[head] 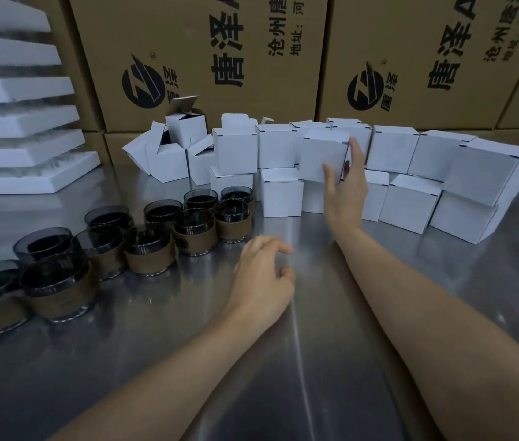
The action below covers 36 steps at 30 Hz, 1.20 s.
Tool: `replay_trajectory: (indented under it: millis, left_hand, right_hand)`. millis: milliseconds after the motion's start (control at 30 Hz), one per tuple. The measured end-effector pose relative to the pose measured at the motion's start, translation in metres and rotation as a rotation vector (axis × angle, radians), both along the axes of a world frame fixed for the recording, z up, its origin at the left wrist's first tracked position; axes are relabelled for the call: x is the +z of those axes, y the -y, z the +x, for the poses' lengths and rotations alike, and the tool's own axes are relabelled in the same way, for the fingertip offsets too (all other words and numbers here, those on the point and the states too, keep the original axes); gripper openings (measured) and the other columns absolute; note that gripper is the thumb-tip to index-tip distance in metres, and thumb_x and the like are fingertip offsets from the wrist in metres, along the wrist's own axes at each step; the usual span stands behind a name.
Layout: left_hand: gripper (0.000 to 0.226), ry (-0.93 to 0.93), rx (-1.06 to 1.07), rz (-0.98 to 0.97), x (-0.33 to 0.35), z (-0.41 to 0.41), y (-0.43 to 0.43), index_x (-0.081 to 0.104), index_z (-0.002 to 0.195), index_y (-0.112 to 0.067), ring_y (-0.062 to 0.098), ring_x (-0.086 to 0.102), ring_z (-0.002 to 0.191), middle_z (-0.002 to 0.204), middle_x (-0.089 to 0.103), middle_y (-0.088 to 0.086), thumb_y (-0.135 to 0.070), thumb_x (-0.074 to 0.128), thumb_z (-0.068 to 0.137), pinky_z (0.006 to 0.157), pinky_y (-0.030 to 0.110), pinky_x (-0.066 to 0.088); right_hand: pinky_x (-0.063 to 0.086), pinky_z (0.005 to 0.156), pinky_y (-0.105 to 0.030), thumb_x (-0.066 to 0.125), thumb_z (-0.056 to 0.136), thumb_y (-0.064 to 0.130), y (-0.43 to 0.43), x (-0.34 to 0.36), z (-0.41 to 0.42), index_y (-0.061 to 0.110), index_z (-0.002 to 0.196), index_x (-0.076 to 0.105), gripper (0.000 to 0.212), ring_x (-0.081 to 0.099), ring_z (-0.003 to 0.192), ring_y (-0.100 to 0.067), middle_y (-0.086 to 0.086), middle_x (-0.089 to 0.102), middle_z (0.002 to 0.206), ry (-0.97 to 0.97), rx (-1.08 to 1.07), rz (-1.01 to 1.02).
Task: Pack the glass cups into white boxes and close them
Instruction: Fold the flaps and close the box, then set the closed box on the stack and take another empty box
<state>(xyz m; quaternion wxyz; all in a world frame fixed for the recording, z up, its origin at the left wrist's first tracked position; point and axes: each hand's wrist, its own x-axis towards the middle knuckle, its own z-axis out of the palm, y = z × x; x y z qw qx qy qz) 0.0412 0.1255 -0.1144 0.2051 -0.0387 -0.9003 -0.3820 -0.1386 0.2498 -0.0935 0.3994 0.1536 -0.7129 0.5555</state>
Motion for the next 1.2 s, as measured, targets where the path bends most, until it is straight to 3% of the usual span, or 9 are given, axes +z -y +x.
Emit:
replay_trajectory:
  millis: [67, 167, 267, 533, 667, 833, 967, 1100, 1200]
  left_hand:
    - [0.025, 0.023, 0.003, 0.007, -0.001, -0.001, 0.000, 0.062, 0.106, -0.020, 0.007, 0.040, 0.125, 0.115, 0.044, -0.016, -0.006, 0.054, 0.087, 0.109, 0.024, 0.026]
    - [0.025, 0.043, 0.013, 0.001, -0.001, -0.003, 0.000, 0.063, 0.106, -0.021, 0.008, 0.043, 0.122, 0.118, 0.048, -0.013, -0.008, 0.054, 0.087, 0.109, 0.030, 0.030]
    - [0.024, 0.061, 0.027, -0.010, 0.001, -0.003, -0.001, 0.063, 0.107, -0.021, 0.008, 0.044, 0.120, 0.119, 0.049, -0.012, -0.010, 0.053, 0.088, 0.108, 0.030, 0.031]
    - [0.026, 0.091, 0.083, 0.002, 0.004, -0.003, 0.000, 0.060, 0.113, -0.014, 0.020, 0.053, 0.109, 0.121, 0.051, -0.002, -0.008, 0.048, 0.090, 0.102, 0.035, 0.037]
    - [0.036, 0.027, 0.124, 0.109, 0.005, -0.004, 0.002, 0.054, 0.126, -0.013, 0.011, 0.050, 0.096, 0.129, 0.051, 0.001, -0.007, 0.048, 0.091, 0.079, 0.015, 0.030]
    - [0.045, -0.201, 0.184, 0.277, 0.012, 0.005, 0.008, 0.052, 0.129, -0.004, 0.018, 0.049, 0.119, 0.131, 0.050, 0.009, 0.005, 0.048, 0.085, 0.096, 0.012, 0.032]
    - [0.041, -0.377, 0.209, 0.217, 0.024, 0.004, 0.020, 0.059, 0.114, -0.001, 0.019, 0.050, 0.117, 0.122, 0.053, 0.009, 0.012, 0.044, 0.079, 0.099, 0.009, 0.032]
    - [0.031, -0.362, 0.251, 0.146, 0.054, -0.026, 0.042, 0.061, 0.109, -0.006, 0.022, 0.050, 0.111, 0.116, 0.052, 0.004, 0.006, 0.045, 0.085, 0.094, 0.024, 0.041]
    - [0.025, -0.350, 0.348, -0.001, 0.088, -0.065, 0.076, 0.063, 0.103, -0.008, 0.020, 0.051, 0.113, 0.119, 0.055, 0.008, 0.001, 0.045, 0.089, 0.088, 0.021, 0.040]
  right_hand:
    - [0.033, 0.112, -0.031, 0.056, 0.095, 0.013, 0.001, 0.000, -0.005, 0.005, 0.142, 0.042, 0.050, 0.040, 0.136, -0.022, -0.010, 0.043, 0.146, -0.089, -0.143, 0.071]
    - [0.036, 0.082, -0.032, 0.061, 0.073, -0.006, 0.005, 0.001, -0.005, 0.009, 0.107, 0.067, 0.038, 0.053, 0.102, -0.026, -0.015, 0.061, 0.110, -0.293, -0.483, 0.292]
    - [0.027, 0.072, -0.032, 0.060, 0.064, -0.008, 0.007, -0.001, -0.002, 0.012, 0.085, 0.072, 0.031, 0.058, 0.079, -0.031, -0.010, 0.062, 0.088, -0.340, -0.505, 0.500]
    - [0.028, 0.089, -0.035, 0.051, 0.081, 0.004, 0.011, -0.004, 0.016, 0.013, 0.110, 0.069, 0.036, 0.053, 0.106, -0.031, -0.008, 0.062, 0.110, 0.041, -0.388, 0.585]
    - [0.033, 0.087, -0.034, 0.050, 0.084, 0.003, 0.031, -0.009, 0.057, 0.013, 0.105, 0.069, 0.030, 0.058, 0.098, -0.028, -0.005, 0.065, 0.105, 0.068, -0.221, 0.538]
    - [0.038, 0.066, -0.030, 0.050, 0.087, 0.012, 0.054, -0.012, 0.112, 0.018, 0.095, 0.068, 0.021, 0.060, 0.092, -0.023, -0.001, 0.067, 0.101, 0.208, -0.020, 0.595]
    - [0.033, 0.060, -0.031, 0.051, 0.087, 0.017, 0.063, -0.011, 0.139, 0.017, 0.086, 0.059, 0.008, 0.060, 0.086, -0.032, -0.007, 0.065, 0.093, 0.261, 0.146, 0.829]
    - [0.034, 0.061, -0.034, 0.050, 0.089, 0.014, 0.072, -0.010, 0.142, 0.004, 0.089, 0.059, 0.013, 0.059, 0.087, -0.040, -0.018, 0.064, 0.096, 0.253, 0.156, 0.937]
    - [0.040, 0.063, -0.037, 0.044, 0.088, 0.010, 0.075, -0.011, 0.132, 0.003, 0.092, 0.060, 0.018, 0.058, 0.087, -0.041, -0.019, 0.062, 0.096, 0.298, 0.098, 0.968]
